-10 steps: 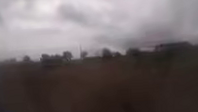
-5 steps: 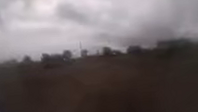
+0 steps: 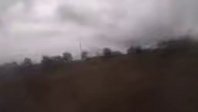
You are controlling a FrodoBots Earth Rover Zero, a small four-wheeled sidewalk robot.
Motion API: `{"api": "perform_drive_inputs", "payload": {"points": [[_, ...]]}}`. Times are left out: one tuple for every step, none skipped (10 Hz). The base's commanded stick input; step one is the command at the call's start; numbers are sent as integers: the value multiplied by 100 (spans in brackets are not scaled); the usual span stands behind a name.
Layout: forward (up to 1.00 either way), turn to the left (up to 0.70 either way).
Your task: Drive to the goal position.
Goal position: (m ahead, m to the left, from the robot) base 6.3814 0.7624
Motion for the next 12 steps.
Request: {"api": "perform_drive_inputs", "payload": {"points": [[70, -35], [70, -15], [70, 0], [70, 0], [70, 0], [70, 0], [70, 0], [70, 0], [70, 0], [70, 0], [70, 0], [70, 0]]}}
